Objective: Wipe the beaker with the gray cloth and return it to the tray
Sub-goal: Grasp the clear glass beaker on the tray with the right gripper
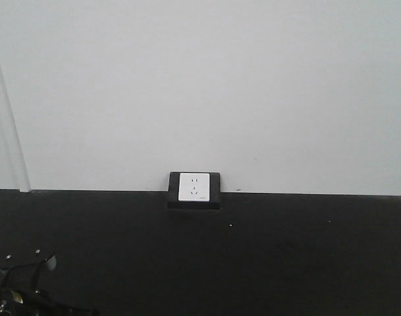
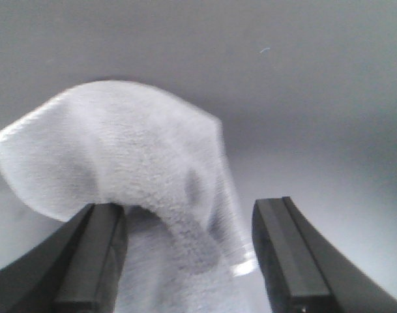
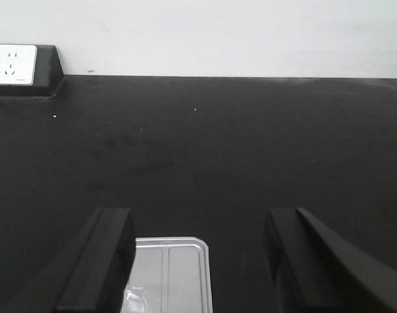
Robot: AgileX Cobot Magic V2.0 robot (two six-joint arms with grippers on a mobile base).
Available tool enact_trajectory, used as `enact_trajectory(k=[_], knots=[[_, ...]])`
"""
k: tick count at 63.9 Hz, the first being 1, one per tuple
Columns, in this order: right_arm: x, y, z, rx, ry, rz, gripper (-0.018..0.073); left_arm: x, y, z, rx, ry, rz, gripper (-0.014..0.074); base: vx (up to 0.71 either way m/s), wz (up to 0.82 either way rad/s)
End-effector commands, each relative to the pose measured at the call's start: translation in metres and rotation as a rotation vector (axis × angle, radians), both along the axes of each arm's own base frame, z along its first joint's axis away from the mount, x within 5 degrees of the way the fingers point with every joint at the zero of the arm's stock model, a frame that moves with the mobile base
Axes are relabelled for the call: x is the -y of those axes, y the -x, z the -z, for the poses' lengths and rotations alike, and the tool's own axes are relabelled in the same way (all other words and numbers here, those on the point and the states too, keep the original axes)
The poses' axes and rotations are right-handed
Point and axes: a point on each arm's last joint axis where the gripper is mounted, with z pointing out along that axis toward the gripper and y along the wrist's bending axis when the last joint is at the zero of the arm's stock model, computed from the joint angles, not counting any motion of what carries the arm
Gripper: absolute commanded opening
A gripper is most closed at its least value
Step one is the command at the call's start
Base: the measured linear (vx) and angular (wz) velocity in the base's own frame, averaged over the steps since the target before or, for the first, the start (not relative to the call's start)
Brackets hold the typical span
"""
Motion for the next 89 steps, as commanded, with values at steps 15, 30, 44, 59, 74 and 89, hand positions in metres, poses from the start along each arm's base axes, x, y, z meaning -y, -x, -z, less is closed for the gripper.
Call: enact_trajectory(k=[15,30,44,59,74,89], knots=[[0.0,-0.003,-0.018,0.105,0.025,-0.012,0.0496,0.005,-0.017,0.006,0.047,0.023,-0.046,0.051,0.0,0.0],[0.0,-0.003,-0.018,0.105,0.025,-0.012,0.0496,0.005,-0.014,0.005,0.021,0.019,-0.022,0.0318,0.0,0.0],[0.001,-0.006,-0.012,0.008,0.01,0.003,0.0496,0.004,-0.003,-0.019,0.08,0.025,0.013,-0.001,0.0,0.0],[0.004,-0.041,-0.009,-0.341,0.026,0.018,0.0496,-0.001,0.026,-0.068,0.255,-0.001,0.125,-0.0004,0.0,0.0],[-0.007,-0.097,0.02,-0.679,-0.029,-0.13,0.0483,-0.005,0.042,-0.093,0.361,0.011,0.124,-0.0003,0.0,0.0],[-0.008,-0.132,0.059,-0.854,-0.052,-0.153,0.047,-0.005,0.044,-0.094,0.351,0.013,0.131,-0.0003,0.0,0.0]])
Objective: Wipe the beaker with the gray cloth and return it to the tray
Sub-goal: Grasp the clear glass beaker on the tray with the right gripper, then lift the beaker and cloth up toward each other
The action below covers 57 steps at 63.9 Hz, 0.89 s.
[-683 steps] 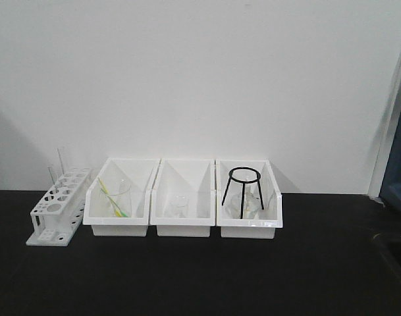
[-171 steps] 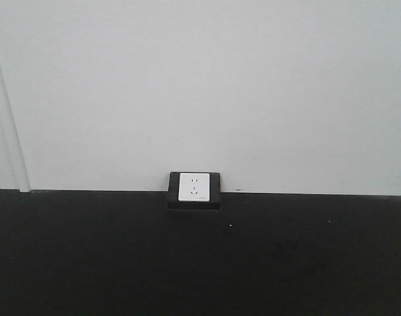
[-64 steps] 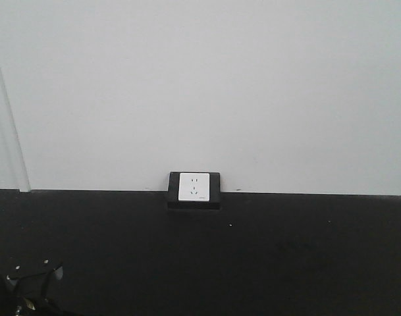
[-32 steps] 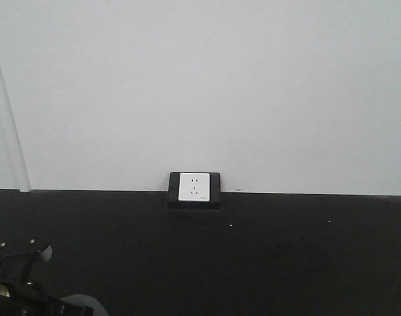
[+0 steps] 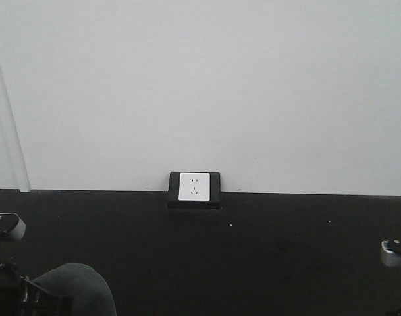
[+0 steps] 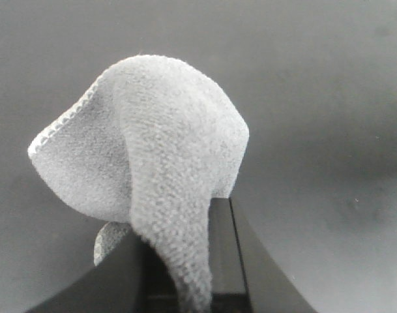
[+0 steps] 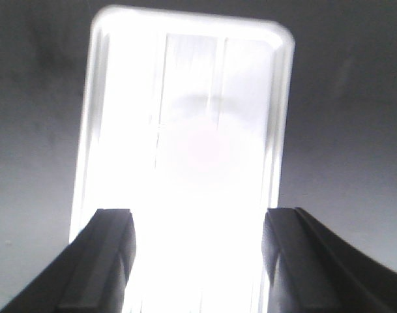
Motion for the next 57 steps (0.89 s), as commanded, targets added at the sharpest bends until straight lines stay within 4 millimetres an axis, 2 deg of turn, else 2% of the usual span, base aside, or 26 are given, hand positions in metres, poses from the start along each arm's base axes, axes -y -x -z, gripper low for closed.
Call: enact_trajectory(k=[1,11,39,49,57], knots=[[0.0,-0.013,-0.004,0.034,0.001,-0.013,0.047,0.002,0.0,-0.017,0.086,0.03,-0.009,-0.0003,0.0,0.0],[0.001,-0.025,0.011,-0.027,-0.001,-0.014,0.047,0.002,0.0,-0.017,0.085,0.03,-0.008,-0.0003,0.0,0.0],[0.001,-0.039,0.047,-0.133,-0.004,-0.012,0.0463,0.002,0.0,-0.017,0.085,0.03,-0.008,-0.0003,0.0,0.0],[0.001,-0.044,0.053,-0.124,-0.01,-0.005,0.0408,0.002,0.0,-0.017,0.085,0.03,-0.008,-0.0003,0.0,0.0],[0.001,-0.046,0.055,-0.115,-0.013,-0.002,0.0321,0.002,0.0,-0.017,0.085,0.03,-0.008,-0.0003,0.0,0.0]])
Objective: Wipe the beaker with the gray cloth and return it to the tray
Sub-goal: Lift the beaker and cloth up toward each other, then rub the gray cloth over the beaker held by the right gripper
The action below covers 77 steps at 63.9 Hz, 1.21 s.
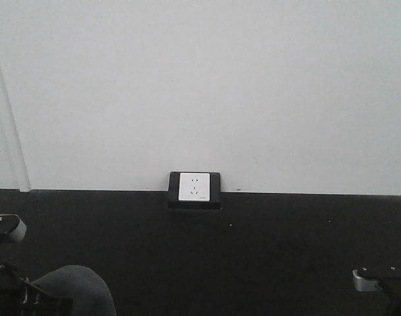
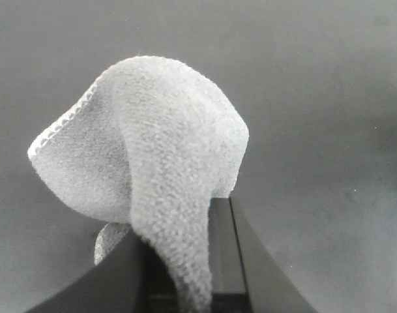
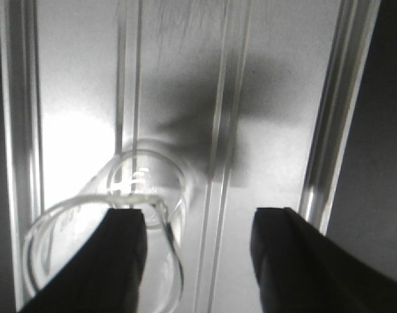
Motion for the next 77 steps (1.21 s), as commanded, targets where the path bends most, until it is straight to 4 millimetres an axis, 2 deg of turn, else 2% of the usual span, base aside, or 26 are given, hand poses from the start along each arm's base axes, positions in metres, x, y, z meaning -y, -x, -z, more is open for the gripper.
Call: enact_trajectory(k=[1,25,34,45,52,64,72,77], knots=[[0.0,-0.006,-0.016,0.085,-0.004,0.003,0.0309,0.002,-0.001,-0.017,0.094,0.033,-0.013,-0.0003,0.0,0.0],[-0.003,-0.005,-0.019,0.092,-0.04,0.023,-0.0014,0.002,-0.001,-0.02,0.099,0.035,-0.011,-0.0003,0.0,0.0],[-0.004,-0.004,-0.032,0.161,-0.048,-0.016,-0.0013,0.003,-0.002,-0.03,0.094,0.038,0.005,-0.0003,0.0,0.0],[-0.018,0.006,-0.069,0.311,-0.138,-0.037,-0.0011,0.008,-0.005,-0.058,0.159,0.063,0.025,-0.0001,0.0,0.0],[-0.048,0.016,-0.097,0.446,-0.22,-0.119,-0.0011,0.018,-0.006,-0.082,0.227,0.129,0.045,-0.0001,0.0,0.0],[-0.123,0.038,-0.126,0.619,-0.403,-0.219,-0.001,0.048,-0.007,-0.114,0.296,0.247,0.146,-0.0001,0.0,0.0],[-0.172,0.056,-0.131,0.625,-0.529,-0.262,-0.0009,0.066,-0.004,-0.118,0.283,0.294,0.205,0.0,0.0,0.0],[-0.191,0.062,-0.137,0.664,-0.573,-0.281,-0.0009,0.075,0.001,-0.113,0.235,0.285,0.255,0.0,0.0,0.0]])
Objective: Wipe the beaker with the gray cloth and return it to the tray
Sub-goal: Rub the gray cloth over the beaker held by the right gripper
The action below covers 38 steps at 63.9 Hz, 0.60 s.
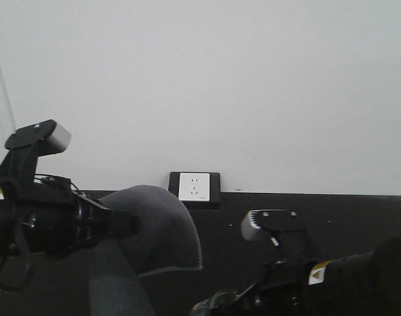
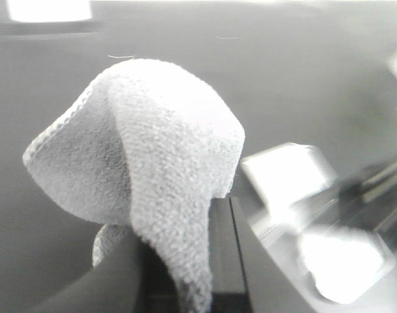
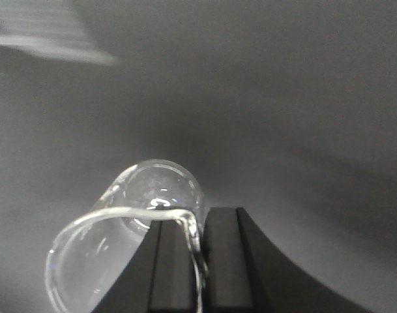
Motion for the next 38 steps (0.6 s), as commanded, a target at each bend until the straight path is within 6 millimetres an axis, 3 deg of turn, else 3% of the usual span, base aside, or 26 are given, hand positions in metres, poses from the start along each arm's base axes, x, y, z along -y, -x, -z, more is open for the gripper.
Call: enact_trajectory(k=[1,8,22,30,38], knots=[[-0.019,0.002,-0.03,0.132,-0.134,0.032,-0.0009,0.009,0.008,-0.017,0.038,0.057,0.037,0.0,0.0,0.0],[-0.026,-0.003,-0.043,0.188,-0.188,0.059,-0.0009,0.019,0.021,-0.003,-0.096,-0.01,0.155,0.0,0.0,0.0],[-0.007,-0.024,-0.068,0.232,-0.25,0.172,-0.0009,0.025,0.047,0.003,-0.235,-0.088,0.309,0.0,0.0,0.0],[-0.006,-0.023,-0.072,0.203,-0.241,0.152,-0.0009,0.028,0.04,0.0,-0.174,-0.056,0.27,0.0,0.0,0.0],[-0.01,-0.011,-0.062,0.05,-0.214,0.085,-0.0009,0.029,0.02,-0.014,0.024,0.052,0.125,0.0,0.0,0.0]])
